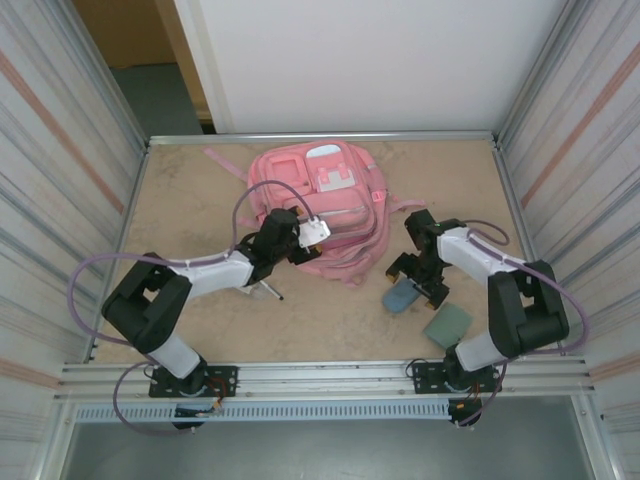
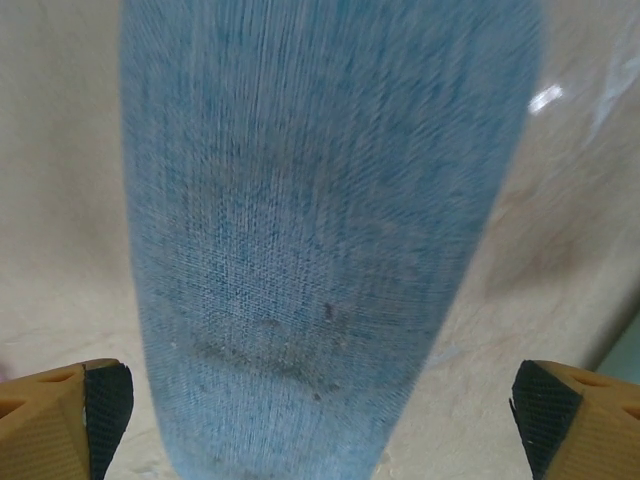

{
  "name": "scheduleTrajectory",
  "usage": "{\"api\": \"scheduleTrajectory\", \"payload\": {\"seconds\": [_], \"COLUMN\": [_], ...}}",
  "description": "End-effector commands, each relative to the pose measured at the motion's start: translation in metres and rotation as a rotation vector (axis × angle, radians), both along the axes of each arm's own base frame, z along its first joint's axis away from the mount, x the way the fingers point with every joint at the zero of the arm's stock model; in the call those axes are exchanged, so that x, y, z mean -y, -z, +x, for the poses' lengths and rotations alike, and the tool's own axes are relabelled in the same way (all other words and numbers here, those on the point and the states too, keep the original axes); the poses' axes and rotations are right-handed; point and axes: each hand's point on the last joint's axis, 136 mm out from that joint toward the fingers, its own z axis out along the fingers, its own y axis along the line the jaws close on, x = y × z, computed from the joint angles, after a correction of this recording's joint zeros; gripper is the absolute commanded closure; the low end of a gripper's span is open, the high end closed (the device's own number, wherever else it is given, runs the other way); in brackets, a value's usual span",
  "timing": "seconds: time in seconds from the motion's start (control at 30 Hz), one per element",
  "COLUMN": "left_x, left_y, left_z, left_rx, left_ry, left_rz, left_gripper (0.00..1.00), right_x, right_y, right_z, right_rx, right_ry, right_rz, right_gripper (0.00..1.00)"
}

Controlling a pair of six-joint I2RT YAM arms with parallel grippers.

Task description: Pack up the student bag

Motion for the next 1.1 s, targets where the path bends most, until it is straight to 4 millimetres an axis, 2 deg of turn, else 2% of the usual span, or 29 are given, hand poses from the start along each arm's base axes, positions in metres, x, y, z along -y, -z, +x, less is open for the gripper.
{"api": "scheduleTrajectory", "payload": {"seconds": [0.0, 0.1, 0.3, 0.43, 0.53, 0.57, 0.6, 0.7, 0.73, 0.8, 0.87, 1.0, 1.07], "left_x": [0.006, 0.015, 0.019, 0.015, 0.014, 0.013, 0.013, 0.013, 0.011, -0.009, -0.021, -0.01, 0.01], "left_y": [-0.013, -0.023, -0.056, -0.082, -0.102, -0.107, -0.113, -0.118, -0.114, -0.099, -0.092, -0.083, -0.097], "left_z": [-0.018, -0.039, -0.079, -0.092, -0.097, -0.097, -0.096, -0.085, -0.081, -0.06, -0.044, -0.029, -0.036], "left_rx": [-0.062, -0.158, -0.295, -0.341, -0.395, -0.413, -0.433, -0.46, -0.479, -0.589, -0.731, -0.961, -0.998], "left_ry": [0.035, 0.073, 0.132, 0.104, 0.081, 0.066, 0.05, -0.008, -0.031, -0.271, -0.386, -0.401, -0.294], "left_rz": [-0.069, -0.144, -0.322, -0.43, -0.496, -0.5, -0.512, -0.528, -0.522, -0.531, -0.551, -0.663, -0.711], "left_gripper": [0.12, 0.11, 0.11, 0.1, 0.11, 0.1, 0.02, 0.01, 0.01, 0.01, 0.01, 0.01, 0.01], "right_x": [-0.003, -0.01, -0.019, -0.026, -0.031, -0.034, -0.038, -0.049, -0.053, -0.058, -0.059, -0.064, -0.077], "right_y": [0.005, 0.013, 0.024, 0.027, 0.017, 0.012, 0.005, -0.021, -0.03, -0.051, -0.071, -0.112, -0.132], "right_z": [0.003, 0.01, 0.014, 0.014, 0.018, 0.021, 0.024, 0.036, 0.04, 0.048, 0.054, 0.065, 0.068], "right_rx": [-0.023, -0.013, 0.001, 0.015, 0.065, 0.094, 0.13, 0.244, 0.282, 0.369, 0.452, 0.651, 0.746], "right_ry": [0.051, 0.053, 0.074, 0.086, 0.057, 0.039, 0.017, -0.083, -0.123, -0.213, -0.286, -0.47, -0.586], "right_rz": [-0.004, 0.028, 0.074, 0.112, 0.114, 0.117, 0.122, 0.121, 0.123, 0.106, 0.087, 0.073, 0.098], "right_gripper": [0.03, 0.06, 0.24, 0.32, 0.4, 0.41, 0.42, 0.44, 0.44, 0.47, 0.49, 0.53, 0.54]}}
